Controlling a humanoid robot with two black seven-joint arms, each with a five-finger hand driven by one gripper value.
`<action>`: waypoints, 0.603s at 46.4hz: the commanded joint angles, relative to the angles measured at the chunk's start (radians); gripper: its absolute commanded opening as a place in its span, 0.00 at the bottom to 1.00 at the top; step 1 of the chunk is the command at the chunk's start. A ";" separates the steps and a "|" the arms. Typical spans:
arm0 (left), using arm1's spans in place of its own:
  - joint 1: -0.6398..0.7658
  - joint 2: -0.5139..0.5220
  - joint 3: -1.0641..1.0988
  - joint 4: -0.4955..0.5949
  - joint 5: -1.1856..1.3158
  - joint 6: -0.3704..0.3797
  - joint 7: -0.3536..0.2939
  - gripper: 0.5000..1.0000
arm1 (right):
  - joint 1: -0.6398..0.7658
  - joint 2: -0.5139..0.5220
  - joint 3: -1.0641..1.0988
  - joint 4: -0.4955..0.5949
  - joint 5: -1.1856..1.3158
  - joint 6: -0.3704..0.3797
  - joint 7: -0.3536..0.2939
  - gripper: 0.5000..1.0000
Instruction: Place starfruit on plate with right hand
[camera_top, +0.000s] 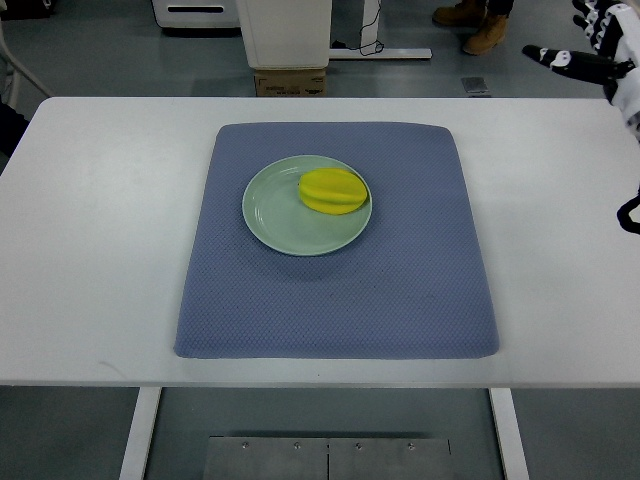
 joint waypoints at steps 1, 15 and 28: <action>0.000 0.000 0.000 0.000 -0.001 0.000 -0.002 1.00 | -0.031 -0.013 0.056 -0.004 0.045 0.008 0.000 1.00; 0.000 0.000 0.000 0.000 -0.001 0.000 0.000 1.00 | -0.140 -0.013 0.162 -0.019 0.206 0.074 -0.011 1.00; 0.000 0.000 0.000 0.000 -0.001 0.000 0.000 1.00 | -0.214 0.000 0.174 -0.039 0.362 0.125 -0.028 1.00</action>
